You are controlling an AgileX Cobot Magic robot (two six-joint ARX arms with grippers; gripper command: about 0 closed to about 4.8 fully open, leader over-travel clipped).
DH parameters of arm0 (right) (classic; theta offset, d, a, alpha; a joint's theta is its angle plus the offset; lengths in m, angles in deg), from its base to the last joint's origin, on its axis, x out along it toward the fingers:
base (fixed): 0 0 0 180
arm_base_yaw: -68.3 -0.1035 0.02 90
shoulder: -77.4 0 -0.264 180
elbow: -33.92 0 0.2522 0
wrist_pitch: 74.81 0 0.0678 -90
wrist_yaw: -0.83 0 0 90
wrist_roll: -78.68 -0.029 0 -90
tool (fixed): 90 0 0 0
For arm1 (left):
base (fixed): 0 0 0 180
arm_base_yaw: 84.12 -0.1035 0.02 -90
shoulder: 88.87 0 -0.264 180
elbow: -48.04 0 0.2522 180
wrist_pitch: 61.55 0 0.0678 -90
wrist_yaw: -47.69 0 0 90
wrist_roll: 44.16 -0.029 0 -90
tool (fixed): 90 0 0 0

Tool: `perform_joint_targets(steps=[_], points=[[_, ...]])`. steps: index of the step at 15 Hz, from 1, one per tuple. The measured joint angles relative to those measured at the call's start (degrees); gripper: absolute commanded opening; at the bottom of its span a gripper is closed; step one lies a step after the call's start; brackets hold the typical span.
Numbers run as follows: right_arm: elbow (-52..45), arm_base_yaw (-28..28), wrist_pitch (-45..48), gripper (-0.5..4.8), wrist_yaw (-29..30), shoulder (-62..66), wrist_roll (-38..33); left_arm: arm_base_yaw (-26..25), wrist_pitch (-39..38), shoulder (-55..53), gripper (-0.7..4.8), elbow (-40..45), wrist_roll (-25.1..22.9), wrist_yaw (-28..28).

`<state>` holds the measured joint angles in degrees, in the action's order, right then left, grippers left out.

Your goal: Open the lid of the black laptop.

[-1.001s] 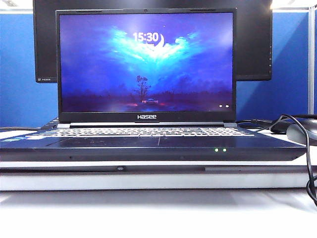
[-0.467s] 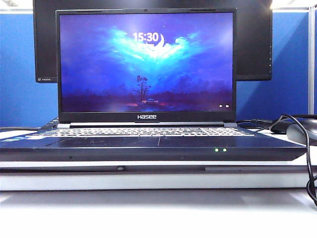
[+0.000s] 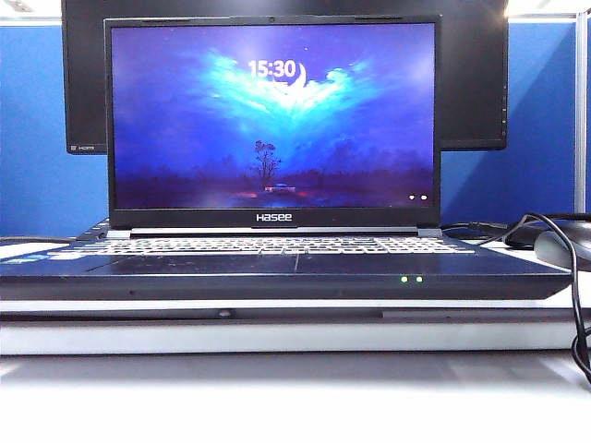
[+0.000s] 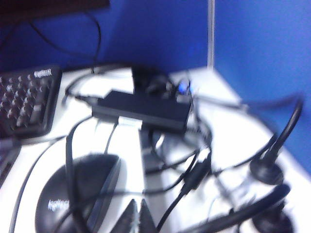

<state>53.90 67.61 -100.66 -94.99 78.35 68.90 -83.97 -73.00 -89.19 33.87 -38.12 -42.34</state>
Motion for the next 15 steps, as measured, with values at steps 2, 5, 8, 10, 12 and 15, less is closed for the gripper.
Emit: perform_joint_targets(steps=[2, 5, 8, 10, 12, 15], points=[[-2.1, 0.0, 1.6, -0.04, 2.1, -0.5, -0.9, 0.0, -0.2, 0.0, -0.04, 0.0, 0.0, 0.0], [-4.1, 0.0, 4.8, -0.04, 2.4, -0.8, -0.7, 0.0, -0.5, 0.0, -0.04, 0.0, 0.0, 0.0], [-5.8, 0.0, 8.5, -0.04, 2.4, -0.8, 0.8, 0.0, -0.5, 0.0, -0.04, 0.0, 0.0, 0.0], [-5.8, 0.0, 9.8, -0.04, 2.4, -0.8, 3.2, 0.0, -0.5, 0.0, -0.04, 0.0, 0.0, 0.0], [-5.8, -0.1, 9.7, -0.04, 2.4, -0.8, 4.6, 0.0, -0.5, 0.0, -0.04, 0.0, 0.0, 0.0], [-5.8, -4.1, 9.7, -0.04, 2.5, -0.8, 5.9, 0.0, -0.5, 0.0, -0.04, 0.0, 0.0, 0.0]])
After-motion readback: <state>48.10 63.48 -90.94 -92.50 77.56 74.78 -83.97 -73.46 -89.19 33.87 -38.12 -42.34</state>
